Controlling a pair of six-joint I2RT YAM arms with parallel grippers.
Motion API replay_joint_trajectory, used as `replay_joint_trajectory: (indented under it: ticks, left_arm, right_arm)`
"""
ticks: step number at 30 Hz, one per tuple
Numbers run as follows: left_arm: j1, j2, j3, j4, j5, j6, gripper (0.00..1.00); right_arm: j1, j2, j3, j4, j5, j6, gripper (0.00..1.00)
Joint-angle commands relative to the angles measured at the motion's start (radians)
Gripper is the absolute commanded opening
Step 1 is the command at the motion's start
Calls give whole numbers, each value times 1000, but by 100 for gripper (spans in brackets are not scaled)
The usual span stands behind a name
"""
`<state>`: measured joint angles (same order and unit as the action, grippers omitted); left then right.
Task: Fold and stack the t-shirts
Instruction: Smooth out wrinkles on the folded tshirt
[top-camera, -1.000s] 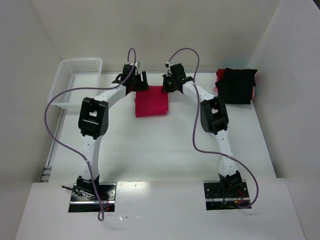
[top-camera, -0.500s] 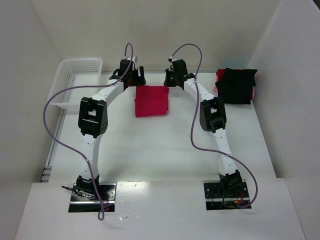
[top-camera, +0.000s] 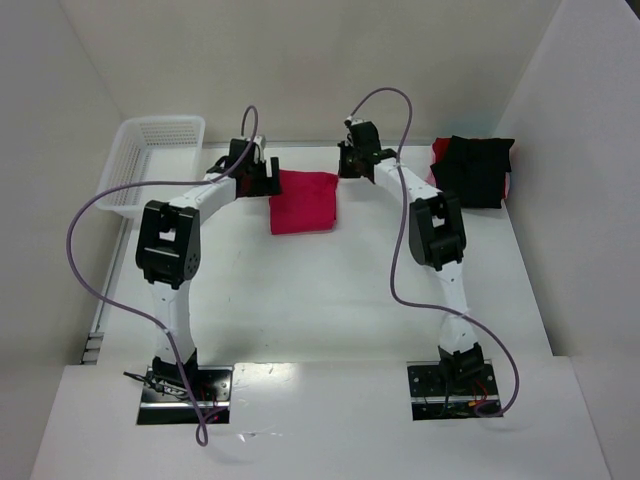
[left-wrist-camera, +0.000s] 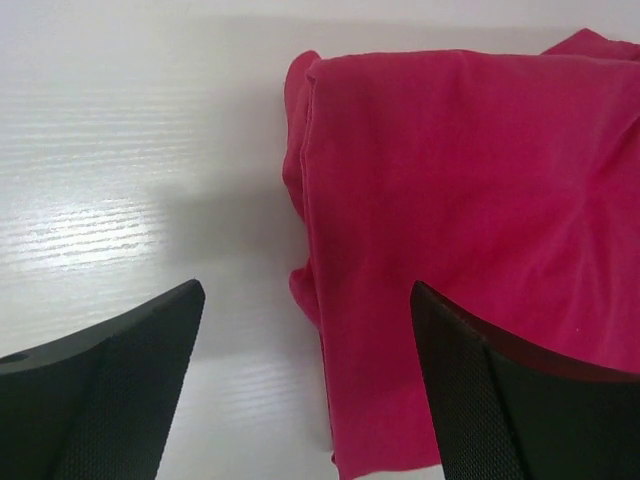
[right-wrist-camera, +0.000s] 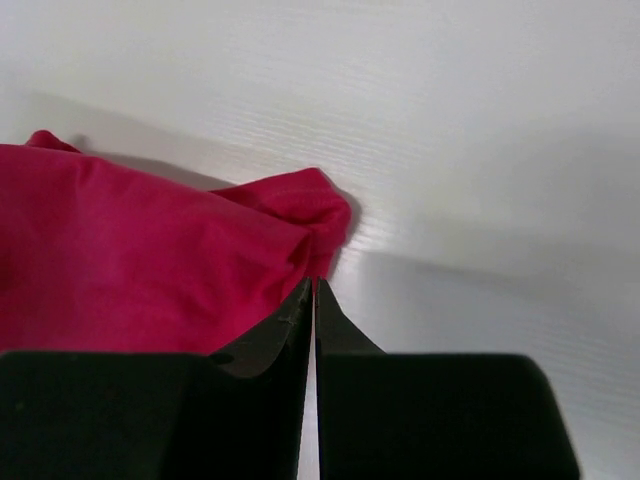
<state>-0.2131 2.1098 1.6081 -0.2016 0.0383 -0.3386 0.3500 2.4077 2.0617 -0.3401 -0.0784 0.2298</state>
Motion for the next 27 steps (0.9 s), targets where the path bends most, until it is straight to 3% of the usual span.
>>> replay_joint_trajectory:
  ticks: [1, 6, 12, 22, 27]
  left_arm:
    - [1, -76, -14, 34, -3, 13, 92]
    - [1, -96, -24, 34, 37, 4, 93]
    - [1, -96, -33, 54, 78, -7, 93]
    - [1, -96, -51, 105, 350, 26, 95]
    - [-22, -42, -31, 56, 390, 36, 95]
  right_arm:
    - [0, -208, -73, 124, 97, -35, 8]
    - [0, -269, -124, 154, -12, -23, 9]
    - [0, -191, -110, 142, -210, 65, 6]
    - [26, -16, -22, 110, -224, 55, 3]
    - [26, 63, 115, 50, -202, 46, 3]
